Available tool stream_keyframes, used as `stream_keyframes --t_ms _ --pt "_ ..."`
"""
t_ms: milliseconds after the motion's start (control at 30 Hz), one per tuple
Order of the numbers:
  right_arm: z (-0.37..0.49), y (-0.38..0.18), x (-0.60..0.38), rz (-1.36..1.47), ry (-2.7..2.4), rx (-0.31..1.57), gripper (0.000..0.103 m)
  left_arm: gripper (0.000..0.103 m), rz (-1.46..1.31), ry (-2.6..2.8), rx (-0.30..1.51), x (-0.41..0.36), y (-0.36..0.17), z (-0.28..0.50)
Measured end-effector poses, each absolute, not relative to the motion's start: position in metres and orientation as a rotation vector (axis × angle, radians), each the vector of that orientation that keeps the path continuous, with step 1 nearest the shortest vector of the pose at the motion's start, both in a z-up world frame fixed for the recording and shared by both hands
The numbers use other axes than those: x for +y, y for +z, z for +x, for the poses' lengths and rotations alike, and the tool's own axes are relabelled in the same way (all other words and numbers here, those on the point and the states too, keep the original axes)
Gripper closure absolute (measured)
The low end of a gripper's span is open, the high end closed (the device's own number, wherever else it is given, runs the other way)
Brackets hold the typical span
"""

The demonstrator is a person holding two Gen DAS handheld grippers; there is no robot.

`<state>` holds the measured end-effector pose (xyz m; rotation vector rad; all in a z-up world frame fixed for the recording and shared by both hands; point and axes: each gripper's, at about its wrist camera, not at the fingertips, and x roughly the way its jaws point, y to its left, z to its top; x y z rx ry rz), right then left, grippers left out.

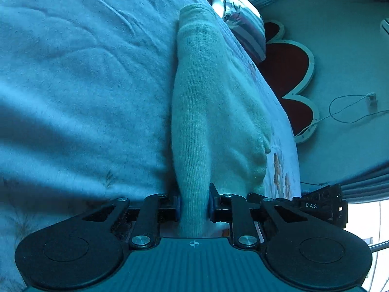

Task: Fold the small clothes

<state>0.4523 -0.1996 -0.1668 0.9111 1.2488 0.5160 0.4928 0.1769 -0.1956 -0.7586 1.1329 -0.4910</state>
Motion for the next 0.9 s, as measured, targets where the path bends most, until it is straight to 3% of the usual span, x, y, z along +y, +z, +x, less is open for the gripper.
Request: stream_keyframes --t_ms 100,167,233,400,500,533,600,800,900 --pt "0.436 -0.162 -0.198 0.817 0.481 1.227 0.088 0.081 -0.626 -0.443 1.049 0.168 -0.184 0.470" --pt "0.429 -0.158 -0.202 0.769 0.484 1.193 0.086 0.074 -0.533 -0.404 0.997 0.159 -0.177 0.451" --pt "0.415 -0.151 -0.204 0.735 0.461 1.172 0.080 0.055 -0.480 -0.367 0.941 0.149 -0.169 0.425" --pt "0.373 -0.126 -0.213 0.594 0.405 1.092 0.057 0.028 -0.252 -0.232 0.808 0.121 -0.139 0.363" --pt "0.340 -0.102 -0.216 0.509 0.384 0.994 0.051 0.009 -0.209 -0.161 0.728 0.117 -0.112 0.333" --pt "0.331 -0.093 -0.217 0.482 0.381 0.963 0.044 0.003 -0.202 -0.140 0.710 0.121 -0.105 0.324" --pt "0.314 -0.076 -0.213 0.425 0.364 0.891 0.029 0.001 -0.183 -0.119 0.696 0.121 -0.092 0.316" --pt "0.254 -0.021 -0.201 0.271 0.368 0.667 0.024 0.001 -0.139 -0.078 0.570 0.110 -0.044 0.248" --pt "0.210 0.000 -0.198 0.161 0.337 0.582 0.014 0.000 -0.136 -0.081 0.527 0.090 -0.020 0.201"
